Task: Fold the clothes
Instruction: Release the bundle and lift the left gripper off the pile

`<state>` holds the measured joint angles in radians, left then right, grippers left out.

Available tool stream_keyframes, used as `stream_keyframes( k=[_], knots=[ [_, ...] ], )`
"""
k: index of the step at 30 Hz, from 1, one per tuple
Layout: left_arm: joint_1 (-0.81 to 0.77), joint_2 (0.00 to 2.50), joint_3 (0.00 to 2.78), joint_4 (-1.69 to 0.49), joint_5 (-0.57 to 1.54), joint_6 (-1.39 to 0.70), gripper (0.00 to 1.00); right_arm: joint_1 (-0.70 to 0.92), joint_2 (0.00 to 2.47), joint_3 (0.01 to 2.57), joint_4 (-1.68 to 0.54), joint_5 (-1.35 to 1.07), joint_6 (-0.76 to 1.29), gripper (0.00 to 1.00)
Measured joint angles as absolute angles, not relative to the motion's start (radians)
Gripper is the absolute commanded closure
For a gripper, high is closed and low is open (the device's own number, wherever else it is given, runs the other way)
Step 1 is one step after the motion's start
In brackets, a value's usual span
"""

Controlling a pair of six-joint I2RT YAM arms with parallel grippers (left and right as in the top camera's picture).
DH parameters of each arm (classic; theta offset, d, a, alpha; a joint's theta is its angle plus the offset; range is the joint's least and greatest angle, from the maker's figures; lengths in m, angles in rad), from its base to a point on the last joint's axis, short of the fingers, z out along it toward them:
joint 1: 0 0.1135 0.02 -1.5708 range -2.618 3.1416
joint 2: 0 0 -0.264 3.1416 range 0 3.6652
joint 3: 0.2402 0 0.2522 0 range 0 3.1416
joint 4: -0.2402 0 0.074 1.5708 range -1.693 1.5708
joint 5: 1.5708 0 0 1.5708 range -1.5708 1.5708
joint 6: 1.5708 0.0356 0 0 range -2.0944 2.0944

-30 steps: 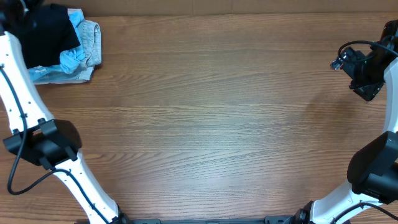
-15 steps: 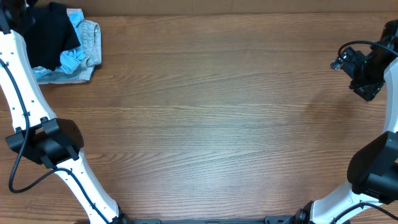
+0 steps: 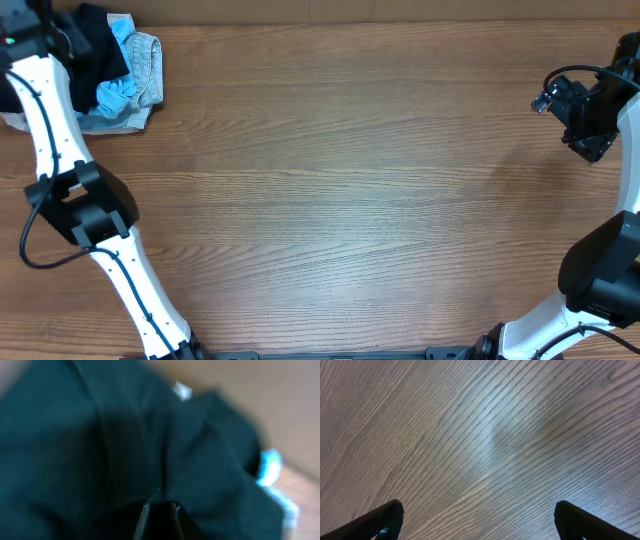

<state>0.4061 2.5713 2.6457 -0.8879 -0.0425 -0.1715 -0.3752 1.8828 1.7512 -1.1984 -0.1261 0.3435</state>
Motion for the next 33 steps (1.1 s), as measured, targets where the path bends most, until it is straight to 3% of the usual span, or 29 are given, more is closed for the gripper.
stream_keyframes(
  k=[7, 10, 11, 14, 24, 33],
  knots=[
    [0.407, 2.592, 2.642, -0.883, -0.050, -0.152, 0.48, -0.375, 1.883, 1.751, -1.198, -0.126, 0.344, 0.00],
    [0.407, 2.590, 2.642, -0.888, -0.049, -0.156, 0.43, -0.375, 1.883, 1.751, -1.198, -0.126, 0.344, 0.00],
    [0.407, 2.585, 2.642, -0.894, -0.049, -0.157, 0.36, -0.375, 1.883, 1.751, -1.198, -0.126, 0.344, 0.00],
    [0.406, 2.550, 2.642, -0.918, -0.036, -0.156, 0.00, -0.375, 1.883, 1.751, -1.198, -0.127, 0.344, 0.00],
    [0.398, 2.210, 2.645, -1.069, 0.166, -0.162, 0.00, -0.375, 1.883, 1.751, -1.198, -0.126, 0.344, 0.00],
    [0.398, 1.959, 2.670, -1.510, 0.347, -0.129, 0.00, -0.375, 1.883, 1.751, -1.198, -0.126, 0.344, 0.00]
  ],
)
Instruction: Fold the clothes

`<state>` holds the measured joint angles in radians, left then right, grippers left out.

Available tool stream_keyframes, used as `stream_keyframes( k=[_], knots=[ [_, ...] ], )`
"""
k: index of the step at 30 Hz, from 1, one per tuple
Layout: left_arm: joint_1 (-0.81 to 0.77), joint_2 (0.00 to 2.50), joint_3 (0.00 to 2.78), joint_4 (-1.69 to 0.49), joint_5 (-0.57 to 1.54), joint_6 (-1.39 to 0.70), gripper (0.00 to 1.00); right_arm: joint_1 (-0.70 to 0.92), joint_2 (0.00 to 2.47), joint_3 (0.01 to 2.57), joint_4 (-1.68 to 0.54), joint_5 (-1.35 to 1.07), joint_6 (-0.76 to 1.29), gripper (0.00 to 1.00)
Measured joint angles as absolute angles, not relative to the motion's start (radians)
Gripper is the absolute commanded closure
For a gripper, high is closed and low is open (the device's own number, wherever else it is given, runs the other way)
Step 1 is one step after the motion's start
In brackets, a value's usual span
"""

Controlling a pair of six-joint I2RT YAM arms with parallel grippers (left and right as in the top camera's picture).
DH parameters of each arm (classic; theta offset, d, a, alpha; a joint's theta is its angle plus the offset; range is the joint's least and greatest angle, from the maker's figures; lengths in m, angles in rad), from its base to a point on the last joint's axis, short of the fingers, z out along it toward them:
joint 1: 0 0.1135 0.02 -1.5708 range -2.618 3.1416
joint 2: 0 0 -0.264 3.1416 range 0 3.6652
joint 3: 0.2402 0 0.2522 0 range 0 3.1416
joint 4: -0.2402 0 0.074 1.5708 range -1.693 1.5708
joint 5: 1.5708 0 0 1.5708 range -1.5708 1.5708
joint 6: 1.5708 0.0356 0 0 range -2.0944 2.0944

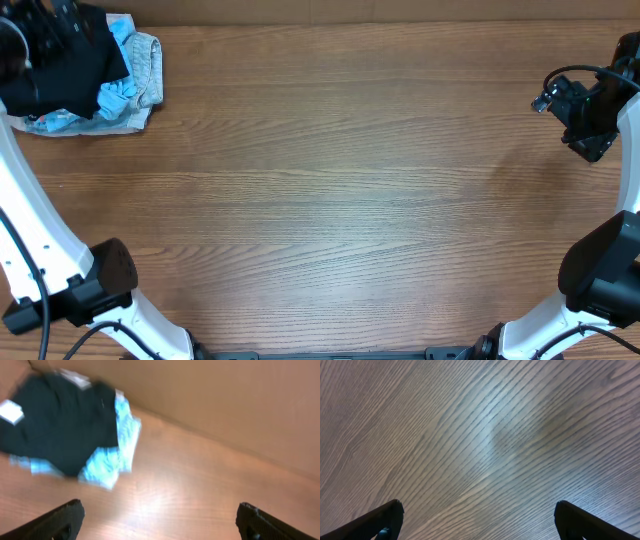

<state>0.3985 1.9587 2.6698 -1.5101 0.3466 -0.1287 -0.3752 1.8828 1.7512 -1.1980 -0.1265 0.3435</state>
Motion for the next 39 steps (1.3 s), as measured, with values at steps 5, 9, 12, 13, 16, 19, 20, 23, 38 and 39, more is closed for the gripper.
stream_keyframes(
  k=[5, 9, 12, 13, 16, 19, 20, 23, 38, 39],
  knots=[
    [0.396, 1.936, 2.669, -1.648, 0.368, -0.045, 0.00, -0.375, 1.883, 1.751, -1.198, -0.126, 0.344, 0.00],
    [0.392, 1.907, 2.653, -1.685, 0.375, 0.006, 0.00, -0.375, 1.883, 1.751, -1.198, -0.126, 0.344, 0.00],
    [0.392, 1.855, 2.624, -1.687, 0.414, 0.031, 0.00, -0.375, 1.883, 1.751, -1.198, -0.126, 0.344, 0.00],
    [0.392, 1.835, 2.614, -1.687, 0.437, 0.039, 0.00, -0.375, 1.883, 1.751, -1.199, -0.126, 0.344, 0.00],
    [0.386, 1.760, 2.560, -1.686, 0.496, 0.065, 0.00, -0.375, 1.883, 1.751, -1.198, -0.126, 0.344, 0.00],
    [0.354, 1.662, 2.447, -1.685, 0.523, 0.094, 0.00, -0.375, 1.883, 1.751, -1.198, -0.126, 0.344, 0.00],
    [0.339, 1.628, 2.401, -1.684, 0.529, 0.109, 0.00, -0.375, 1.883, 1.751, -1.198, -0.126, 0.344, 0.00],
    [0.295, 1.534, 2.258, -1.688, 0.542, 0.149, 0.00, -0.375, 1.883, 1.751, -1.198, -0.126, 0.344, 0.00],
    [0.274, 0.999, 1.690, -1.691, 0.621, 0.193, 0.00, -0.375, 1.883, 1.751, -1.198, -0.126, 0.344, 0.00],
    [0.274, 0.973, 1.678, -1.693, 0.621, 0.168, 0.00, -0.375, 1.883, 1.751, -1.198, -0.126, 0.344, 0.00]
  ],
)
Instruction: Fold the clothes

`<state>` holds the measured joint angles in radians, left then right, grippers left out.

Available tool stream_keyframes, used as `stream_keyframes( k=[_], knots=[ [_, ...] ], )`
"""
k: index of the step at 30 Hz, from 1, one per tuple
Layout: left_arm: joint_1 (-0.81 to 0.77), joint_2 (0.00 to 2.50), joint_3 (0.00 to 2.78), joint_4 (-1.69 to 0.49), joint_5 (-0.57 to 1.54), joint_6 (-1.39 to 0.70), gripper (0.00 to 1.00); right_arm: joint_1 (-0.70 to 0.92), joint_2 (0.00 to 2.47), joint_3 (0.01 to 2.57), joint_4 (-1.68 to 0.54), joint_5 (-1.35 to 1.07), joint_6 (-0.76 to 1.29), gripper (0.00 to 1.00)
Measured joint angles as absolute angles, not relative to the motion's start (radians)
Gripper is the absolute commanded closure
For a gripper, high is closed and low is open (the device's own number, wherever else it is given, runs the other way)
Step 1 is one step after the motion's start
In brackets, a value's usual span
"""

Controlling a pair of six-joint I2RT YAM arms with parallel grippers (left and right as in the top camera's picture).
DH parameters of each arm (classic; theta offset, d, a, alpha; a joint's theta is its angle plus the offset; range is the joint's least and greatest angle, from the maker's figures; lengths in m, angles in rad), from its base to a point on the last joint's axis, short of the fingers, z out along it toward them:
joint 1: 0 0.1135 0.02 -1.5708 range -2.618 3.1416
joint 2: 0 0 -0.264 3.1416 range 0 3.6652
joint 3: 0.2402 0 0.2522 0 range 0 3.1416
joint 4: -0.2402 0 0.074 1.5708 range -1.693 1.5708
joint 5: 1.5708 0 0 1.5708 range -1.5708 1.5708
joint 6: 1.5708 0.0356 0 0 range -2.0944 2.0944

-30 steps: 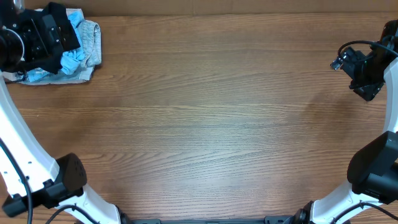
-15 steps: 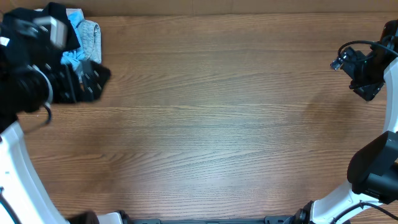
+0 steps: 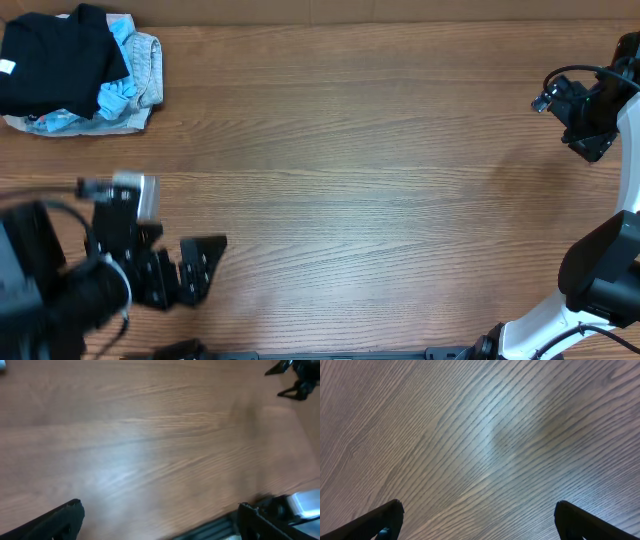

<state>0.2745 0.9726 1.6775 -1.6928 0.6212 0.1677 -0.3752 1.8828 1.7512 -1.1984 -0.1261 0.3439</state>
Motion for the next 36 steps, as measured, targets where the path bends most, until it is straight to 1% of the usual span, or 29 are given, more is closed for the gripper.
stream_keyframes(
  k=[7, 16, 19, 21, 28, 31, 32, 36],
  knots=[
    [0.274, 0.918, 1.659, -1.692, 0.607, 0.084, 0.00, -0.375, 1.883, 1.751, -1.198, -0.126, 0.344, 0.00],
    [0.274, 0.918, 1.637, -1.686, 0.602, 0.073, 0.00, -0.375, 1.883, 1.751, -1.198, -0.126, 0.344, 0.00],
    [0.274, 0.911, 1.589, -1.641, 0.602, 0.073, 0.00, -0.375, 1.883, 1.751, -1.198, -0.126, 0.344, 0.00],
    [0.268, 0.890, 1.530, -1.555, 0.601, 0.073, 0.00, -0.375, 1.883, 1.751, -1.198, -0.126, 0.344, 0.00],
    [0.182, 0.693, 1.204, -1.117, 0.599, 0.073, 0.00, -0.375, 1.883, 1.751, -1.198, -0.126, 0.344, 0.00],
    [0.140, 0.566, 1.033, -0.880, 0.574, 0.073, 0.00, -0.375, 1.883, 1.751, -1.198, -0.126, 0.344, 0.00],
    [0.134, 0.553, 1.014, -0.863, 0.567, 0.073, 0.00, -0.375, 1.883, 1.751, -1.199, -0.126, 0.344, 0.00],
    [0.100, 0.450, 0.828, -0.650, 0.513, 0.073, 0.00, -0.375, 1.883, 1.751, -1.198, -0.126, 0.344, 0.00]
  ],
)
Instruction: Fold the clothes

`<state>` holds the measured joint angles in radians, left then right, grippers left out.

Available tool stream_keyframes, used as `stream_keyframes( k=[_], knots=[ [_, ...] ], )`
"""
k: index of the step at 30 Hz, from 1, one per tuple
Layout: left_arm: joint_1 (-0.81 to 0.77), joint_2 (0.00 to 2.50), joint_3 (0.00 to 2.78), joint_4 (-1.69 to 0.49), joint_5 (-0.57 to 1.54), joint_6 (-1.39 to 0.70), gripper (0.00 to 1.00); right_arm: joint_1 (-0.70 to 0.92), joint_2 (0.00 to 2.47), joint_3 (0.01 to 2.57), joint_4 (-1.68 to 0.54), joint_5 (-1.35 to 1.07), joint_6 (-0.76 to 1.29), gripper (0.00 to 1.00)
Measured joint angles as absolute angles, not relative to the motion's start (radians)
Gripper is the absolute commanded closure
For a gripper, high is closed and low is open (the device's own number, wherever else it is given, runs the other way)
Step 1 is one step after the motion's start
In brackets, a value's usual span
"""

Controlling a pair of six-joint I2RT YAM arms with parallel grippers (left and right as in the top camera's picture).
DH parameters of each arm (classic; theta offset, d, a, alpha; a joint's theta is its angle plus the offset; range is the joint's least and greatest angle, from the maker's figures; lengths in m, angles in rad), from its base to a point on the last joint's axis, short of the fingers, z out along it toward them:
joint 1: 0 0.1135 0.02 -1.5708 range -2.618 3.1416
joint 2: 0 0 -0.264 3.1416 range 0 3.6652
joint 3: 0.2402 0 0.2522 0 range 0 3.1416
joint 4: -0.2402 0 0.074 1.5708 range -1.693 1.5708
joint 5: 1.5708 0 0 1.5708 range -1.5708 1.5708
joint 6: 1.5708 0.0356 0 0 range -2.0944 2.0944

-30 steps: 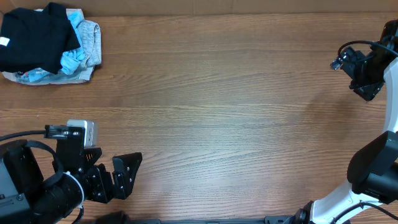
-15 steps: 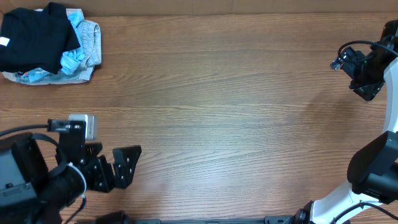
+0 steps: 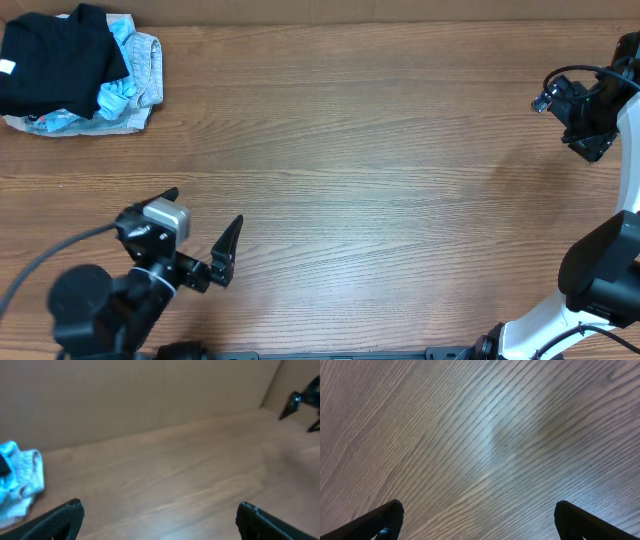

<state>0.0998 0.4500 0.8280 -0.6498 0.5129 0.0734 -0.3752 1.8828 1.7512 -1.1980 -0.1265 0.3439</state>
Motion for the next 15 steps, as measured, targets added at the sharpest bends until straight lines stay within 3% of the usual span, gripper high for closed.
stream_keyframes(
  k=[15],
  knots=[
    [0.097, 0.096, 0.164, -0.053, 0.390, 0.073, 0.00, -0.375, 1.883, 1.751, -1.198, -0.127, 0.344, 0.00]
  ],
)
